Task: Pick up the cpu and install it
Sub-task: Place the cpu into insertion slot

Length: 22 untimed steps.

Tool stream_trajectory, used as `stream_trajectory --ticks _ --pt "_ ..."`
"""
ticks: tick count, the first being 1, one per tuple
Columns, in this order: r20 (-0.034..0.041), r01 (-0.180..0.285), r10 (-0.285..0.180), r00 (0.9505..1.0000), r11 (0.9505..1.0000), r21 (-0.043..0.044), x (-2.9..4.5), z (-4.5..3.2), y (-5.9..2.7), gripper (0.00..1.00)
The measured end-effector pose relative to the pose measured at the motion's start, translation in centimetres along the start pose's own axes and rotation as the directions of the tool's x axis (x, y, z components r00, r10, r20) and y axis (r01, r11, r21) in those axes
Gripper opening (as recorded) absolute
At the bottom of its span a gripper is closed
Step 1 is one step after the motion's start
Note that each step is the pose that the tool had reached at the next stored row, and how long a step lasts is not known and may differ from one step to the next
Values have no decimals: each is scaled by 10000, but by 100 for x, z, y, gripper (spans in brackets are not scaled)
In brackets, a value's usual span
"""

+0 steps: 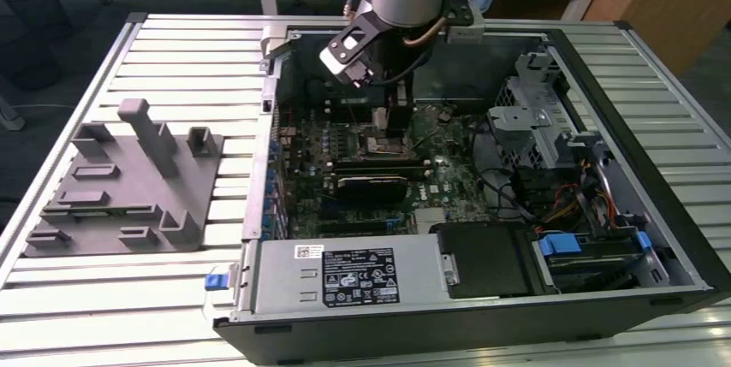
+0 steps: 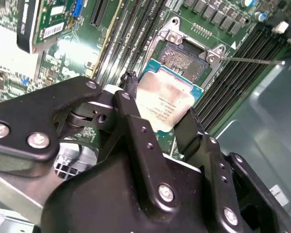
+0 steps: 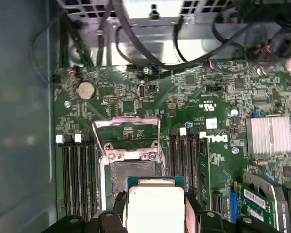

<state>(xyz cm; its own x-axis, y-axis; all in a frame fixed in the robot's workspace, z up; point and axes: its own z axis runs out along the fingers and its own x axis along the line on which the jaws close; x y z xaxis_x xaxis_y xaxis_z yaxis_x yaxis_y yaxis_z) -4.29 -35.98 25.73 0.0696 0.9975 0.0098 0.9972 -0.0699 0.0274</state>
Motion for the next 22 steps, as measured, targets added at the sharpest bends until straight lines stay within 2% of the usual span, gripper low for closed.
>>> stream_trajectory --ticks 4,10,16,22 --pt "-1 67 -67 10000 10000 0 0 20 0 55" --pt "-16 613 -613 9981 9981 5 6 84 -1 55" --pt "-26 983 -983 9952 9952 8 41 183 -6 55" --pt "-26 1108 -1108 9938 9938 10 71 291 -12 55"
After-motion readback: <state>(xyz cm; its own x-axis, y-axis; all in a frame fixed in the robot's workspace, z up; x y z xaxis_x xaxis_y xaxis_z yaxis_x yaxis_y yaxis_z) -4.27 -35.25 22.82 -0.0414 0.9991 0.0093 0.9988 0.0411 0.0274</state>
